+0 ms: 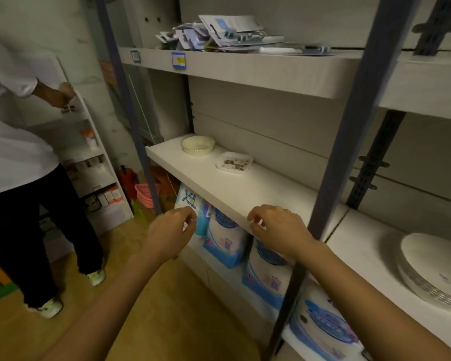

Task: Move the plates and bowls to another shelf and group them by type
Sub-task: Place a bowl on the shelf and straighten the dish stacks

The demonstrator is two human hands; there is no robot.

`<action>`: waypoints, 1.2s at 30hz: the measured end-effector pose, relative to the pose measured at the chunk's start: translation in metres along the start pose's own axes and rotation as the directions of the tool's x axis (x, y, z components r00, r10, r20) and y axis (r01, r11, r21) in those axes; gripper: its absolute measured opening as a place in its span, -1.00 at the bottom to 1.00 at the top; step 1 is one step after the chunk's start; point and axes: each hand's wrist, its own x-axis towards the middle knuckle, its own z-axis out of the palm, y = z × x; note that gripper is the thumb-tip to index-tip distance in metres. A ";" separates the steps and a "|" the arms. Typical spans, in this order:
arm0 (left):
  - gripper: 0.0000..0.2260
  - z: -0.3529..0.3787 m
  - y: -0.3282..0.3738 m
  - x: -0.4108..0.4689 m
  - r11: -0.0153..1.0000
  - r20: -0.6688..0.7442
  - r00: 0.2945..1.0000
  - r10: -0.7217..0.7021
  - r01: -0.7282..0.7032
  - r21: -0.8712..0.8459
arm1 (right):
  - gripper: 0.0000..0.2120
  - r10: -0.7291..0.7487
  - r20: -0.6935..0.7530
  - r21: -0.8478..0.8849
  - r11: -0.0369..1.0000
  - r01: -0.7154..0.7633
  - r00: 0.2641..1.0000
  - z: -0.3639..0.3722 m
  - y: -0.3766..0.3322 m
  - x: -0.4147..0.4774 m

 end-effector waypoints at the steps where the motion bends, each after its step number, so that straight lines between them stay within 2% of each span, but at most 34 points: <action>1: -0.82 0.000 -0.012 0.016 1.000 0.004 1.000 -0.004 0.004 -0.005 | -0.73 0.011 -0.008 -0.001 1.000 -0.011 1.000 0.004 0.000 0.019; 7: -0.79 -0.006 -0.076 0.101 1.000 0.148 0.989 -0.005 0.008 -0.021 | -0.75 0.097 0.013 0.032 0.995 -0.097 0.995 0.019 -0.005 0.114; 12: -0.80 -0.006 -0.124 0.166 0.998 0.185 0.982 0.022 -0.012 -0.058 | -0.75 0.146 0.025 0.026 0.989 -0.146 0.989 0.025 -0.003 0.173; 18: -0.82 0.020 -0.181 0.258 0.990 0.241 0.970 0.032 0.003 -0.141 | -0.74 0.278 -0.012 0.024 0.960 -0.277 0.961 0.043 0.004 0.237; 25: -0.84 0.059 -0.246 0.381 0.975 0.312 0.941 0.134 -0.070 -0.209 | -0.74 0.512 -0.068 0.054 0.859 -0.510 0.856 0.069 0.003 0.316; 29: -0.79 0.076 -0.272 0.439 0.985 0.343 0.934 0.104 -0.050 -0.164 | -0.75 0.633 -0.087 0.063 0.774 -0.630 0.769 0.077 -0.003 0.346; 31: -0.70 0.090 -0.285 0.466 0.990 0.372 0.927 0.037 0.018 -0.143 | -0.76 0.684 -0.108 0.084 0.730 -0.678 0.722 0.081 -0.006 0.353; 33: -0.58 0.104 -0.293 0.491 0.969 0.439 0.889 -0.126 0.206 -0.139 | -0.76 0.723 -0.111 0.084 0.691 -0.718 0.682 0.087 -0.009 0.354; 36: -0.46 0.128 -0.297 0.514 0.842 0.602 0.752 -0.270 0.488 -0.232 | -0.76 0.768 -0.110 0.074 0.640 -0.765 0.631 0.091 -0.012 0.352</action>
